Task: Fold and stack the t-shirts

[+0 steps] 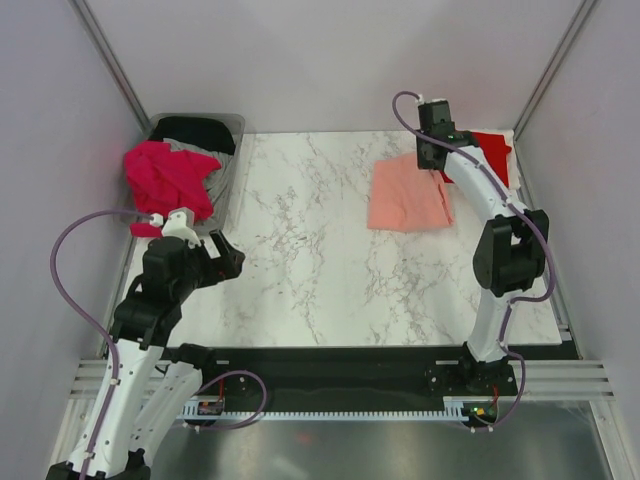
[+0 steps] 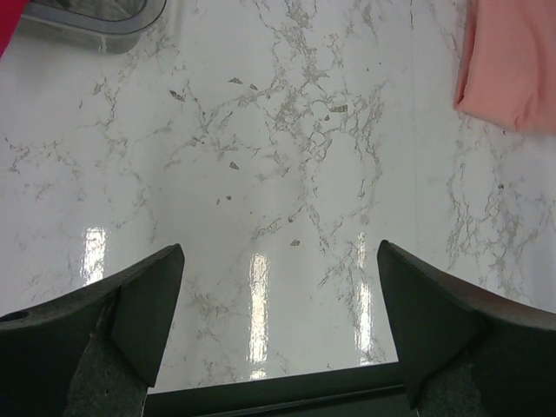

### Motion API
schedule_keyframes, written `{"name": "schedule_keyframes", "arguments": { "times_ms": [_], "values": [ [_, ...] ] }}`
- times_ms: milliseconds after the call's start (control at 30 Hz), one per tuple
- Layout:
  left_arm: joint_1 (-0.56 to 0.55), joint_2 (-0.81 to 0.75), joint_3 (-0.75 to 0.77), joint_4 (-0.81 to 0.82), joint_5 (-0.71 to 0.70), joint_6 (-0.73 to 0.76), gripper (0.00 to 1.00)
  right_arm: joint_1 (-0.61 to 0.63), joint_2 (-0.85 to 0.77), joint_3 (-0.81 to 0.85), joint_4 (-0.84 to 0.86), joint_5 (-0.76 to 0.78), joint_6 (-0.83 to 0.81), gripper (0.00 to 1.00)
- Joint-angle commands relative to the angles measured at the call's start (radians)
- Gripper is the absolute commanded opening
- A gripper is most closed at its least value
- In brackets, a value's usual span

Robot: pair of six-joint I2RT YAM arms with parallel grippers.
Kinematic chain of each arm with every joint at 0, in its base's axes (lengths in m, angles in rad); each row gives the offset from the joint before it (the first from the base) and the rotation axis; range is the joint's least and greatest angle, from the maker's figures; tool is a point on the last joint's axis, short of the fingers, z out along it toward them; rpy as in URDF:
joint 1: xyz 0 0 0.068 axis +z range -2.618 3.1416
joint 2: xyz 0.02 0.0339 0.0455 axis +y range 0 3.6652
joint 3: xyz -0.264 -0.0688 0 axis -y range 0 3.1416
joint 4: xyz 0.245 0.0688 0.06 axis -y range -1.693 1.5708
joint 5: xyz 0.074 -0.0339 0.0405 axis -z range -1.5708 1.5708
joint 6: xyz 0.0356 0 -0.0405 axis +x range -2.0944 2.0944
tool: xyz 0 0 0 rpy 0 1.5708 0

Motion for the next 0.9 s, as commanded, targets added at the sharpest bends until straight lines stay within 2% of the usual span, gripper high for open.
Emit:
{"name": "schedule_keyframes", "arguments": {
  "times_ms": [0,500,633,867],
  "values": [
    [0.007,-0.003,-0.007,0.035,-0.016,-0.023,1.00,-0.041,-0.021,0.115,0.003,0.100,-0.169,0.00],
    [0.039,0.044,-0.006,0.038,0.010,-0.020,1.00,-0.188,0.097,0.496,-0.005,-0.087,-0.244,0.00],
    [0.039,0.049,-0.006,0.038,0.013,-0.020,1.00,-0.213,0.111,0.520,-0.004,-0.122,-0.222,0.00],
    [0.039,0.049,-0.007,0.038,0.013,-0.020,1.00,-0.270,0.143,0.519,0.018,-0.087,-0.169,0.00]
  ]
}}
